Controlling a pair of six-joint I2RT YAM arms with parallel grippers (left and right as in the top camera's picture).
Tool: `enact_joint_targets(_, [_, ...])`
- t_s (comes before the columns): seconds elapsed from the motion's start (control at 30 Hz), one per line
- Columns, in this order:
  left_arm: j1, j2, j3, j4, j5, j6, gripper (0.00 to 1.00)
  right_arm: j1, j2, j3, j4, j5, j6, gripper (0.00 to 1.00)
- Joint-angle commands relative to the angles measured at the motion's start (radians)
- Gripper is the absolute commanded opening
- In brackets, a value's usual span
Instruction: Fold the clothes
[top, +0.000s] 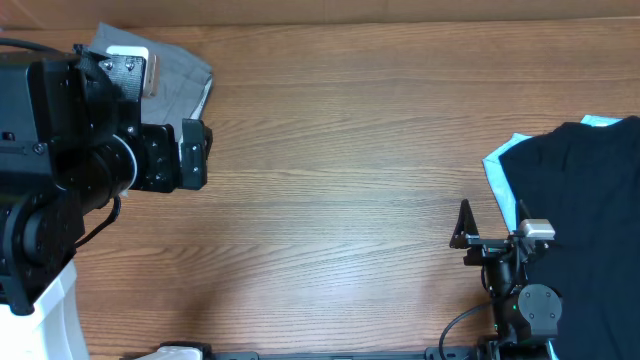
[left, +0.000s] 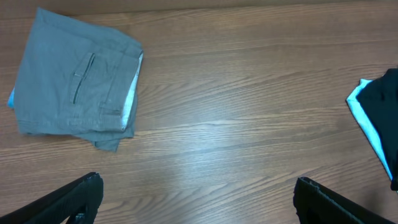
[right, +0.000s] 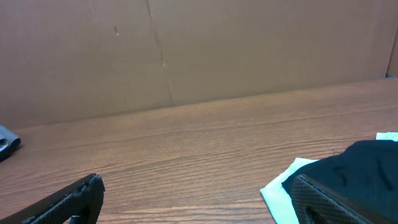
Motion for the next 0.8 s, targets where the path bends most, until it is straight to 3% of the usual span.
enact_joint_targets(0.0, [-0.006, 0.003, 0.000, -0.002, -0.007, 0.019, 1.00, -0.005, -0.009, -0.010, 0.007, -0.006, -0.003, 1.00])
enact_joint_targets(0.23, [-0.005, -0.001, 0.000, 0.023, -0.035, 0.040, 1.00, -0.005, -0.009, -0.010, 0.007, -0.006, -0.003, 1.00])
enact_joint_targets(0.4, [-0.005, -0.112, -0.124, 0.279, -0.063, 0.069, 1.00, -0.005, -0.009, -0.010, 0.007, -0.006, -0.003, 1.00])
enact_joint_targets(0.63, [0.034, -0.402, -0.643, 0.722, -0.062, 0.068, 1.00, -0.005, -0.009, -0.010, 0.007, -0.006, -0.003, 1.00])
enact_joint_targets(0.77, [0.056, -0.573, -0.937, 0.890, -0.064, 0.076, 1.00, -0.005, -0.009, -0.010, 0.007, -0.006, -0.003, 1.00])
